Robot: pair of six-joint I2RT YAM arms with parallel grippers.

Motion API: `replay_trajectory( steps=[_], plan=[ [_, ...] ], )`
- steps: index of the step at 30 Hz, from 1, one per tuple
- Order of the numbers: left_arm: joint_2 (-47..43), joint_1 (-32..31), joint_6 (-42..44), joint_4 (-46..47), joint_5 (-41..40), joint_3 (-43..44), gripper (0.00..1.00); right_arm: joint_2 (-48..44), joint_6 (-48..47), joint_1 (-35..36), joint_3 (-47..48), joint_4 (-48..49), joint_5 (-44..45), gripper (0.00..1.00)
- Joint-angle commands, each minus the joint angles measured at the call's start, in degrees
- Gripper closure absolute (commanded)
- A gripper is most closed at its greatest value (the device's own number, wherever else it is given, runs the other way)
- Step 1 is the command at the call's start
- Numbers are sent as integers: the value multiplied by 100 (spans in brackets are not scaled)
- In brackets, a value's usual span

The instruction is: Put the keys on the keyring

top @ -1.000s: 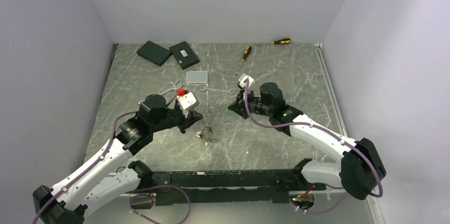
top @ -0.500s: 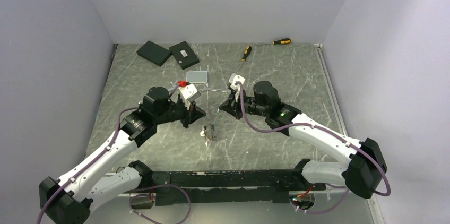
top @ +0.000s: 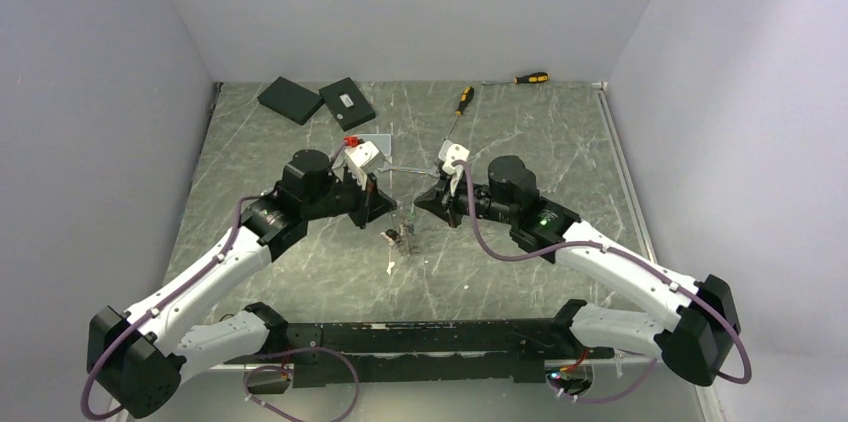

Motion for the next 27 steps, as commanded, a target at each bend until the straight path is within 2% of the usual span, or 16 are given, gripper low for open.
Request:
replay_trajectory(
  steps=[1,13,27],
  plan=[
    [-35,47,-231,413,82,220,100,-164,-55,35,173,189,-205,100],
    [-17,57,-327,538,370,201,100,216,-53,224,343,447,-168,100],
    [-16,58,-81,539,554,171,100,184,-284,400,512,242,242,100]
  ],
)
